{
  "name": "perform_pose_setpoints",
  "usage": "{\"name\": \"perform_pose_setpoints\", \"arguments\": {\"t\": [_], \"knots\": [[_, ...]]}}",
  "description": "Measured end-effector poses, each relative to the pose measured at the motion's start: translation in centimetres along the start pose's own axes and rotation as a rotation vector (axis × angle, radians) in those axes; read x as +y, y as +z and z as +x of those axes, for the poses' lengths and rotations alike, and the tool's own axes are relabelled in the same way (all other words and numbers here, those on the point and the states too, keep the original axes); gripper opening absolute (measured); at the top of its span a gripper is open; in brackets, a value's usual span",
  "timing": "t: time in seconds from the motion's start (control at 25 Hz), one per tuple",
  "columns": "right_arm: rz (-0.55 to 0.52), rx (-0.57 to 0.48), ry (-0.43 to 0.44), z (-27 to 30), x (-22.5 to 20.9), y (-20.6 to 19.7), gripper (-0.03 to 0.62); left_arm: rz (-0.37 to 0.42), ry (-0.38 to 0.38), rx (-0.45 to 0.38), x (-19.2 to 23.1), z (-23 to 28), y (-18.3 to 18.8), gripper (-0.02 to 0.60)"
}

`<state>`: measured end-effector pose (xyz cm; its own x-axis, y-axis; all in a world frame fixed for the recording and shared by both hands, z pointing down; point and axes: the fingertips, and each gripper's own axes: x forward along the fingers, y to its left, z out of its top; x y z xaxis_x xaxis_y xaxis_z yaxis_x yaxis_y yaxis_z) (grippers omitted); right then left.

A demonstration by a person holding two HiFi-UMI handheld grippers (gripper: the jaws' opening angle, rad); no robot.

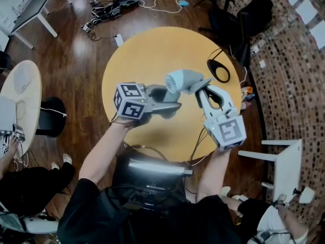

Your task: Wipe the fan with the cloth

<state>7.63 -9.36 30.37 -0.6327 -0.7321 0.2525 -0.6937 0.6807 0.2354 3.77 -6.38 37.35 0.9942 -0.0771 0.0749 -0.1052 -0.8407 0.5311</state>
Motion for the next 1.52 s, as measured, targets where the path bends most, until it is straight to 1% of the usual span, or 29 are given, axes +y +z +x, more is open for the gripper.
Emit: {"name": "perform_pose_setpoints", "arguments": {"t": [0.08, 0.12, 0.16, 0.2, 0.28, 0.32, 0.4, 0.48, 0.52, 0.56, 0.64, 0.68, 0.76, 0.8, 0.84, 0.88, 0.92, 0.96, 1.0, 1.04, 1.08, 1.12, 1.16, 1.2, 1.28, 1.32, 1.36, 1.4, 1.52], "knots": [[0.120, -0.132, 0.069, -1.3, 0.3, 3.7, 0.026, 0.105, 0.063, 0.056, 0.4, -0.1, -0.4, 0.207], [0.159, -0.185, 0.123, -1.7, 1.0, 5.0, 0.026, 0.161, 0.093, 0.090, 0.6, 0.0, -0.7, 0.207], [0.163, -0.206, 0.168, -1.7, 1.8, 5.9, 0.026, 0.211, 0.115, 0.122, 0.7, 0.2, -1.0, 0.207], [0.134, -0.192, 0.194, -1.3, 2.5, 6.2, 0.026, 0.245, 0.124, 0.145, 0.6, 0.4, -1.2, 0.207], [0.071, -0.120, 0.206, -0.1, 3.1, 5.5, 0.026, 0.252, 0.111, 0.162, 0.4, 1.1, -1.6, 0.207], [0.087, -0.095, 0.206, 0.4, 2.8, 4.8, 0.026, 0.240, 0.103, 0.162, 0.5, 1.3, -1.9, 0.207], [0.178, -0.049, 0.178, 1.0, 1.2, 2.6, 0.025, 0.251, 0.114, 0.179, 0.8, 1.1, -2.7, 0.207], [0.244, 0.013, 0.115, 1.1, -0.5, 0.2, 0.025, 0.327, 0.152, 0.222, 1.2, 0.5, -3.6, 0.207], [0.266, 0.022, 0.100, 0.9, -0.9, -0.2, 0.025, 0.371, 0.168, 0.239, 1.4, 0.2, -3.9, 0.207], [0.292, 0.008, 0.114, 0.6, -0.8, 0.0, 0.025, 0.411, 0.182, 0.249, 1.5, 0.0, -4.0, 0.207], [0.333, -0.050, 0.213, -0.1, 0.5, 1.9, 0.025, 0.501, 0.212, 0.273, 1.8, 0.0, -3.8, 0.207], [0.334, -0.062, 0.279, -0.2, 1.7, 2.8, 0.025, 0.557, 0.226, 0.292, 1.9, 0.2, -3.8, 0.207], [0.293, -0.027, 0.378, 0.2, 3.8, 3.2, 0.025, 0.655, 0.230, 0.321, 1.9, 0.6, -3.8, 0.207], [0.273, 0.001, 0.395, 0.6, 4.2, 2.8, 0.026, 0.675, 0.217, 0.319, 1.7, 0.9, -3.8, 0.207], [0.276, 0.018, 0.390, 1.0, 3.8, 2.1, 0.026, 0.663, 0.197, 0.307, 1.5, 1.1, -3.9, 0.207], [0.303, 0.025, 0.359, 1.4, 2.8, 1.2, 0.026, 0.615, 0.169, 0.285, 1.3, 1.3, -4.1, 0.207], [0.338, 0.032, 0.300, 1.7, 1.1, -0.1, 0.026, 0.529, 0.128, 0.247, 1.1, 1.4, -4.2, 0.207], [0.366, 0.049, 0.218, 2.0, -0.7, -1.7, 0.025, 0.401, 0.069, 0.187, 0.8, 1.5, -4.3, 0.207], [0.387, 0.064, 0.141, 2.0, -2.1, -3.2, 0.025, 0.237, -0.010, 0.105, 0.4, 1.4, -4.2, 0.207], [0.413, 0.058, 0.093, 1.8, -3.0, -4.2, 0.025, 0.055, -0.100, 0.008, 0.0, 1.1, -3.8, 0.207], [0.446, 0.022, 0.084, 1.4, -3.1, -4.4, 0.025, -0.118, -0.185, -0.087, -0.2, 0.7, -3.3, 0.207], [0.472, -0.034, 0.103, 1.0, -2.6, -4.0, 0.025, -0.264, -0.251, -0.166, -0.3, 0.2, -2.9, 0.207], [0.478, -0.090, 0.134, 0.6, -1.7, -3.3, 0.025, -0.373, -0.293, -0.218, -0.1, -0.2, -2.6, 0.209], [0.464, -0.131, 0.165, 0.4, -0.7, -2.5, 0.025, -0.446, -0.311, -0.242, 0.2, -0.3, -2.5, 0.209], [0.408, -0.163, 0.219, 0.5, 1.4, -1.2, 0.025, -0.518, -0.322, -0.241, 0.6, -0.2, -2.9, 0.207], [0.384, -0.161, 0.240, 0.8, 2.3, -0.9, 0.025, -0.541, -0.338, -0.238, 0.6, 0.0, -2.9, 0.223], [0.368, -0.153, 0.256, 1.2, 3.0, -0.7, 0.025, -0.565, -0.366, -0.242, 0.3, 0.1, -2.8, 0.270], [0.361, -0.143, 0.269, 1.6, 3.5, -0.7, 0.025, -0.587, -0.401, -0.254, -0.1, 0.3, -2.5, 0.287], [0.369, -0.112, 0.294, 2.7, 4.6, -1.3, 0.025, -0.616, -0.487, -0.319, -1.1, 0.7, -1.2, 0.290]]}}
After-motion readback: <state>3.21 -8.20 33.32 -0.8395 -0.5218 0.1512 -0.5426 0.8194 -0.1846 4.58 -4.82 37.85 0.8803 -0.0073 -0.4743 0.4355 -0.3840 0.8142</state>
